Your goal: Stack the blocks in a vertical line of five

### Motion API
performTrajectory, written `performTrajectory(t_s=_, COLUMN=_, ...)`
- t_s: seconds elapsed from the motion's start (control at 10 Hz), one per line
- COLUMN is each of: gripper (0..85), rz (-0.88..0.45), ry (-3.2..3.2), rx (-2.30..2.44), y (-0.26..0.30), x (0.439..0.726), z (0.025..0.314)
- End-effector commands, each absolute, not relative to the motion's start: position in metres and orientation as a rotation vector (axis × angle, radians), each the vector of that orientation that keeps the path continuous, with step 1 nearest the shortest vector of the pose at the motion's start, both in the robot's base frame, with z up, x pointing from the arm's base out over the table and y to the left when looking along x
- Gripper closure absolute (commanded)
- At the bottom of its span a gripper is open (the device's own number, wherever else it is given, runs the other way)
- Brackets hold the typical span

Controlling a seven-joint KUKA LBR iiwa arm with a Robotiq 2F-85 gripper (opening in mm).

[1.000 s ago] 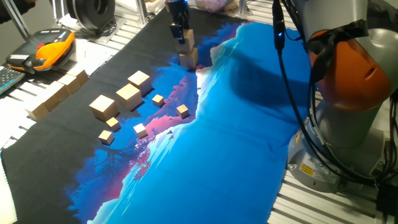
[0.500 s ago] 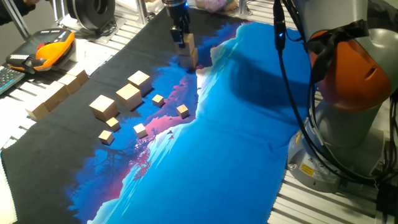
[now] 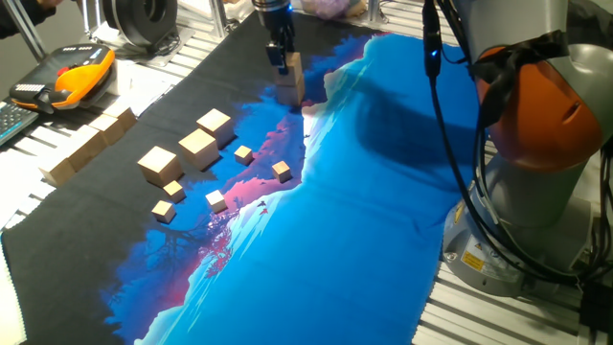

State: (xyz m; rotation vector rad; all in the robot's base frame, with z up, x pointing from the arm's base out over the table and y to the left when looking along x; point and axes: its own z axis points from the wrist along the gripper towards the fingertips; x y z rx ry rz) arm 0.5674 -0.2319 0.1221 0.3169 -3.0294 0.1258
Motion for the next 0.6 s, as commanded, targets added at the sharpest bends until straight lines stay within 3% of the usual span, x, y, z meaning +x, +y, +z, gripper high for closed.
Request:
performTrajectory(t_s=0.0, gripper=85.0, rz=0.129, ry=-3.029, rx=0.316, y=-0.2319, x=0.5675, z=0.1218)
performTrajectory(t_s=0.5, gripper=85.0, rz=0.138, ry=-3.038, rx=0.287, y=-0.2334, x=0.5657, z=0.1156)
